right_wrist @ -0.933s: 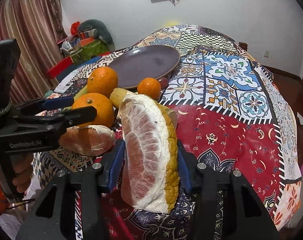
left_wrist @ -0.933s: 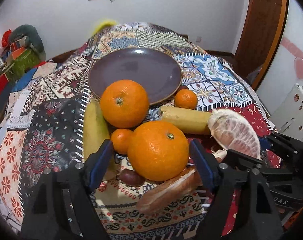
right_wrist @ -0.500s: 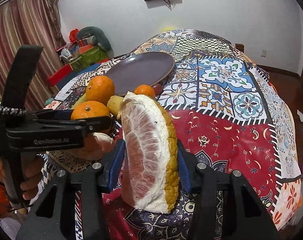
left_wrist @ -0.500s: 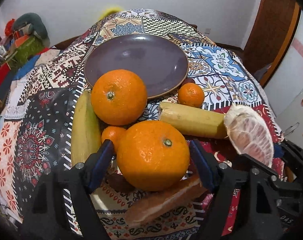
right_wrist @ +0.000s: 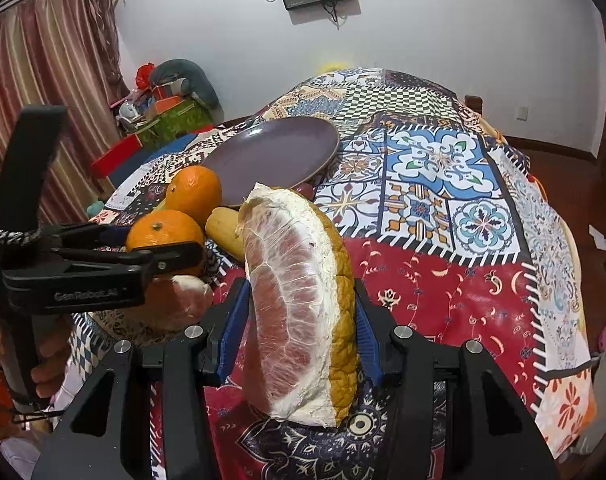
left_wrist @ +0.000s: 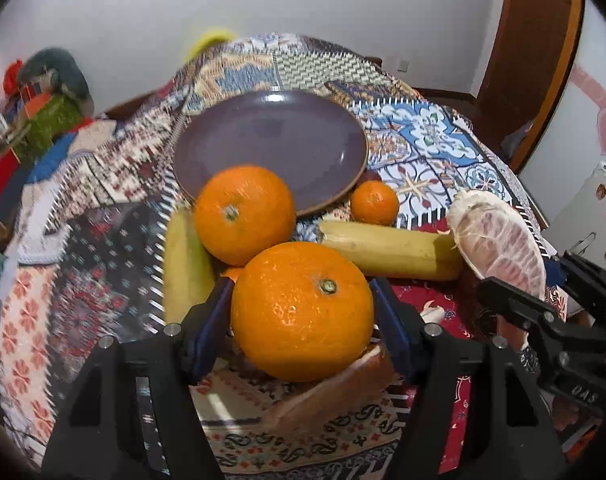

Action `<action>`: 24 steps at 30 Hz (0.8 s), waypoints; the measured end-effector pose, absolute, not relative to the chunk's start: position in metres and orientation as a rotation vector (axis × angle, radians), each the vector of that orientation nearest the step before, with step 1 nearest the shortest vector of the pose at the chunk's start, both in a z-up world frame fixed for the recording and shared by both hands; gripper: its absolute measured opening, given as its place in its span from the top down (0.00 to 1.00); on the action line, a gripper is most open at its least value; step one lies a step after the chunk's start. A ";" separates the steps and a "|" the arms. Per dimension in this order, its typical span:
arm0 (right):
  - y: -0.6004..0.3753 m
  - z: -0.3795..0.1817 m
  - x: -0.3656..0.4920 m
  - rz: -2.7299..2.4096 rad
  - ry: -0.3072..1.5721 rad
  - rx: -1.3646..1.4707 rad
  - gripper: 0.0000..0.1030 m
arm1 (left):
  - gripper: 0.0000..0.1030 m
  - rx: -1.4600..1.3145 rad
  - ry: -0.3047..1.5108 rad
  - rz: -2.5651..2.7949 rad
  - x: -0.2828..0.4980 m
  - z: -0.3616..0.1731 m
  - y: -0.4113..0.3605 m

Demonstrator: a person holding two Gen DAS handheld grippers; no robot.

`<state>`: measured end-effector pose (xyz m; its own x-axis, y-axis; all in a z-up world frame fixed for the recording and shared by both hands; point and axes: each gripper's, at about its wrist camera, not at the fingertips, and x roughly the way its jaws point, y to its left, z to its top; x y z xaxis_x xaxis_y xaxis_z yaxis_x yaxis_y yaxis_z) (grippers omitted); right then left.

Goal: Organize fruits
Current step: 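Lift the pomelo wedge with the right tool while the left tool grasps the large orange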

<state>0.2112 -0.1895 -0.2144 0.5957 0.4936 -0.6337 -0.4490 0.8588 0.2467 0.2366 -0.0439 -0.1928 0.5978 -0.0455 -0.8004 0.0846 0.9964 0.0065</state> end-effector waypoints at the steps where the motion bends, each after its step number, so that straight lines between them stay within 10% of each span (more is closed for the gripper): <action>1: -0.189 -0.212 0.213 0.550 0.753 0.061 0.56 | 0.34 0.040 0.918 -0.082 0.235 -0.189 -0.043; 24: -0.147 -0.141 0.275 0.538 0.552 -0.008 0.56 | 0.34 -0.026 0.728 -0.002 0.272 -0.119 0.023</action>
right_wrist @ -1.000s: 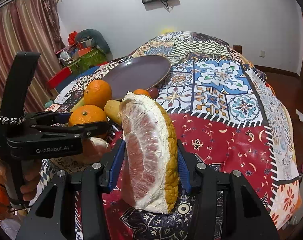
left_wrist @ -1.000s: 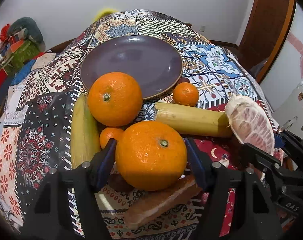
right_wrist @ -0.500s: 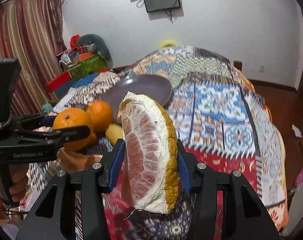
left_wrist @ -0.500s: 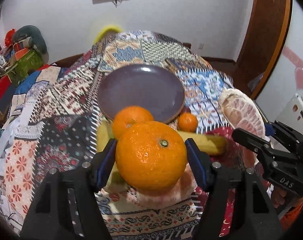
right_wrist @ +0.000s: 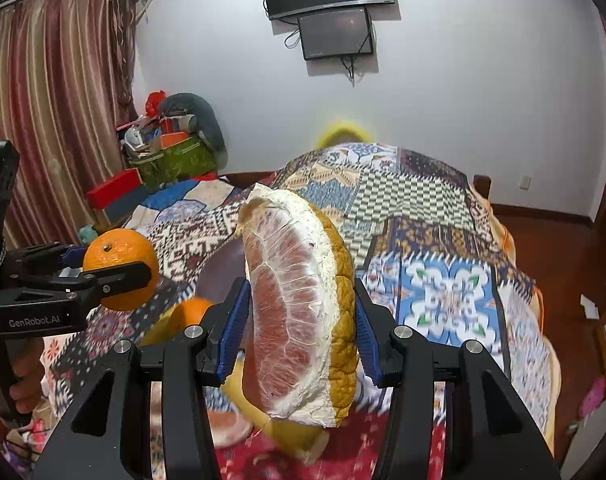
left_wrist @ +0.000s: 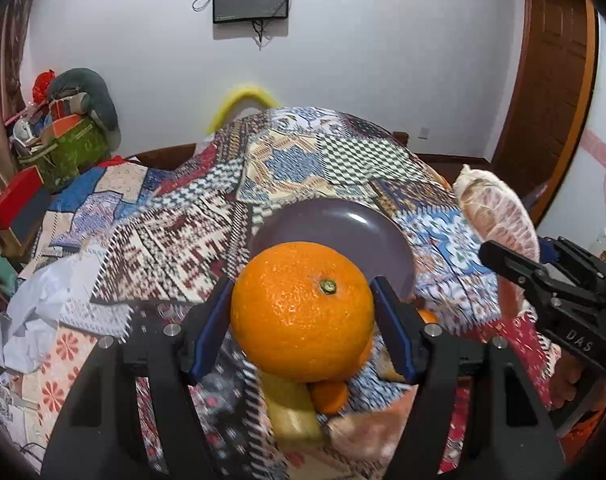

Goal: Organize fruits
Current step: 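Lift the pomelo wedge with the right tool while the left tool grasps the large orange, then lower the pomelo wedge onto the dark plate with the right tool while the left tool sets the orange there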

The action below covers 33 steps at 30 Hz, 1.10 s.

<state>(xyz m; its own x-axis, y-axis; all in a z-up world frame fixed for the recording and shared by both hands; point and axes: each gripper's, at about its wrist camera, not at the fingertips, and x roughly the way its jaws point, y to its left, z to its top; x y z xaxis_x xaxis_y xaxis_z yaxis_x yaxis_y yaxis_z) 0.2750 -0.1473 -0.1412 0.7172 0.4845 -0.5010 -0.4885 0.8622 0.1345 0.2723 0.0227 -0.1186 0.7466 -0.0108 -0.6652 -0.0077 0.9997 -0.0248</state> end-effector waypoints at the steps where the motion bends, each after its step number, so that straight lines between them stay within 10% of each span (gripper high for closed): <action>1: -0.145 -0.140 0.279 0.536 0.550 -0.009 0.56 | 0.34 -0.026 0.728 0.005 0.278 -0.119 0.026; 33: -0.082 -0.189 0.406 0.582 0.827 -0.141 0.65 | 0.33 -0.061 0.945 -0.056 0.428 -0.199 0.058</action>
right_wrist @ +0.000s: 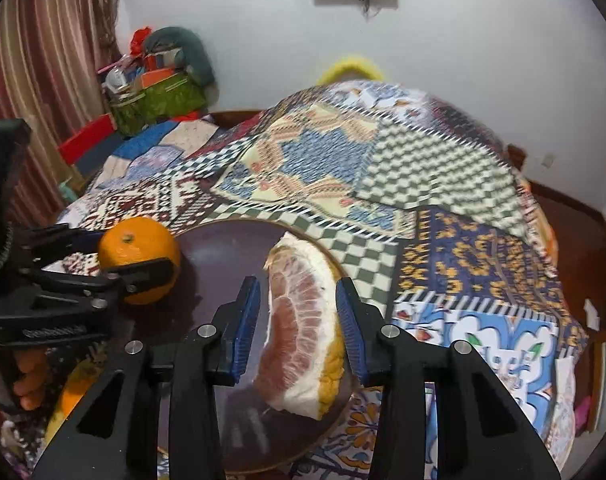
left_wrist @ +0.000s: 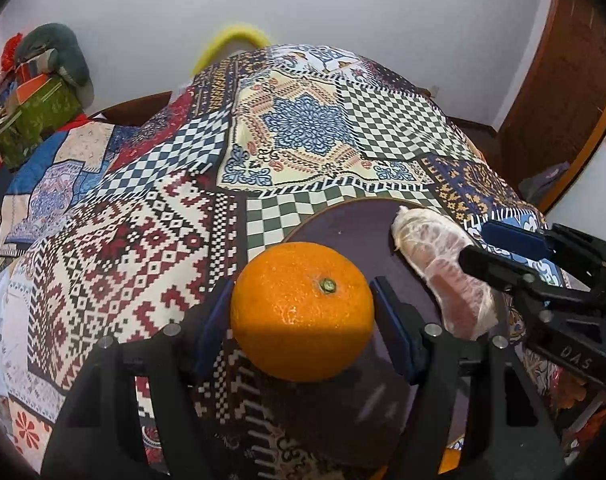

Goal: Organize fruits
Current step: 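Lower the pomelo wedge onto the dark plate with the right tool while the left tool sets the orange there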

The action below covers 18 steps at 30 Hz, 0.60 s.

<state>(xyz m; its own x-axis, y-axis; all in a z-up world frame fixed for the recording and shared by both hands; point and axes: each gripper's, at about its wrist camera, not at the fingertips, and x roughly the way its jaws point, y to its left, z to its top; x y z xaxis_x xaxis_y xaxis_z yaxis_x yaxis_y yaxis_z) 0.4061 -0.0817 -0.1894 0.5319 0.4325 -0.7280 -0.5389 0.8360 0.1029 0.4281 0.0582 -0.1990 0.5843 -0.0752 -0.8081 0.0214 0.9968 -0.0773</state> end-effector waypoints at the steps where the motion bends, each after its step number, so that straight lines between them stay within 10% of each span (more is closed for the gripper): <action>1: -0.079 -0.191 0.406 0.577 0.833 -0.162 0.65 | 0.33 -0.052 0.949 -0.057 0.429 -0.200 0.056; 18: -0.084 -0.185 0.396 0.586 0.789 -0.176 0.65 | 0.30 -0.069 0.911 -0.039 0.427 -0.183 0.058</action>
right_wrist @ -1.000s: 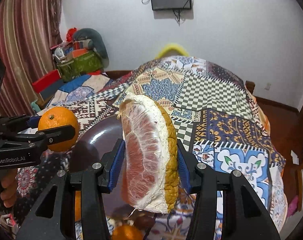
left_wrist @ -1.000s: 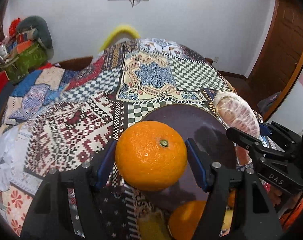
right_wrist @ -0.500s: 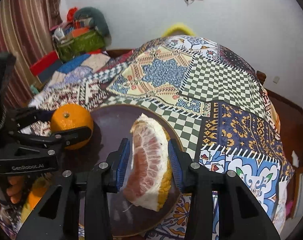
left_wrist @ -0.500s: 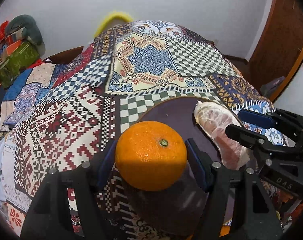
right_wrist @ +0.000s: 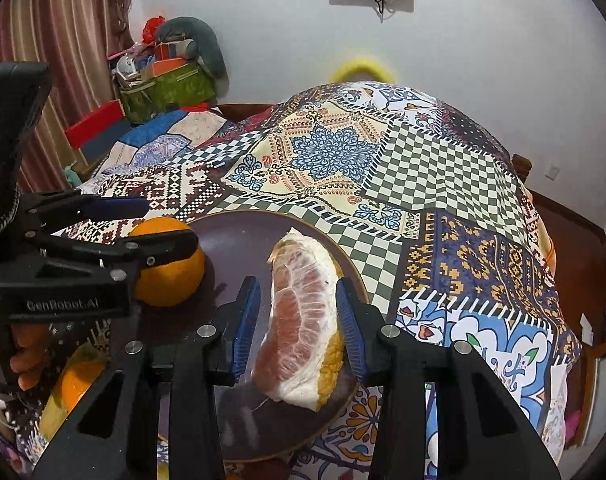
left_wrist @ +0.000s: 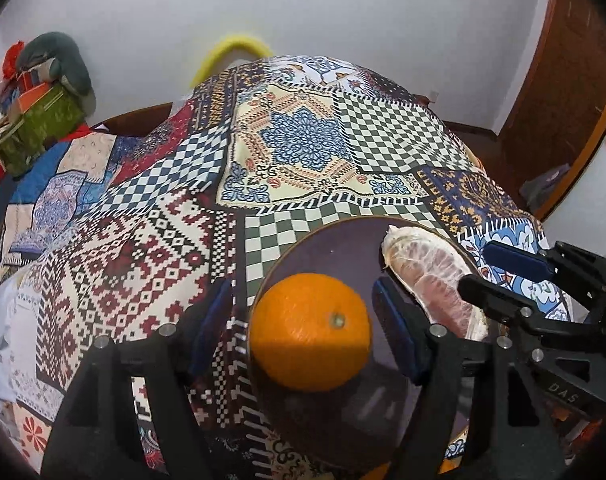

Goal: Organize fruits
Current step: 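Lower the pomelo wedge onto the dark plate with the right tool while the left tool sets the orange there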

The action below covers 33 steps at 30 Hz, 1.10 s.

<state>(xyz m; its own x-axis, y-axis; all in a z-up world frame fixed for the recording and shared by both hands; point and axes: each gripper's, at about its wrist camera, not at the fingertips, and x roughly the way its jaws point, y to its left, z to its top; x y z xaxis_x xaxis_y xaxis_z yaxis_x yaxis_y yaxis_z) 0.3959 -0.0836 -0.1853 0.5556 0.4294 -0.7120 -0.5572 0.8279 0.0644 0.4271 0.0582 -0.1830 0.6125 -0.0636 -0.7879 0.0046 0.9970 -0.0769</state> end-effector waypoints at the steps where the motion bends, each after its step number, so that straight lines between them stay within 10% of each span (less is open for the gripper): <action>1: -0.085 -0.185 0.395 0.582 0.788 -0.174 0.65 | 0.30 -0.076 0.908 -0.035 0.425 -0.182 0.060; 33: -0.136 -0.165 0.235 0.615 0.666 -0.160 0.60 | 0.30 -0.071 0.889 -0.016 0.231 -0.168 0.060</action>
<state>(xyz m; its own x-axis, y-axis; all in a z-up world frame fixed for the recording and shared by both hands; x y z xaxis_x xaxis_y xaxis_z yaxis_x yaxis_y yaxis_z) 0.2354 -0.1362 -0.1652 0.6170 0.4823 -0.6219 -0.5814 0.8119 0.0527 0.2314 0.0598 -0.1684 0.6305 -0.0435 -0.7750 -0.0153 0.9975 -0.0684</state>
